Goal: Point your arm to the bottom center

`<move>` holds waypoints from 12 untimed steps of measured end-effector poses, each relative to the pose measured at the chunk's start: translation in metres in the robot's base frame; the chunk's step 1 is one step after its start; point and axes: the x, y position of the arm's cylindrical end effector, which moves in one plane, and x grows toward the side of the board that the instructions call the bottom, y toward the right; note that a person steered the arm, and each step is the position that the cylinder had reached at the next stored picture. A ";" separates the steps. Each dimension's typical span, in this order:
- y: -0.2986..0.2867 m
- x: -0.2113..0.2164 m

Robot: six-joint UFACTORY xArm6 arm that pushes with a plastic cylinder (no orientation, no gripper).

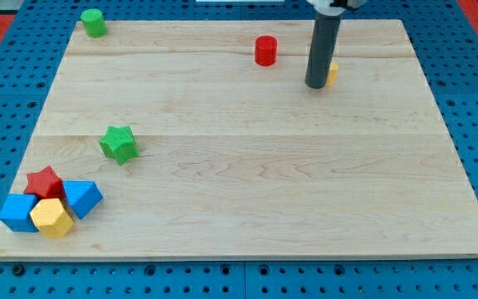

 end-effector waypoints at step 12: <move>-0.044 0.244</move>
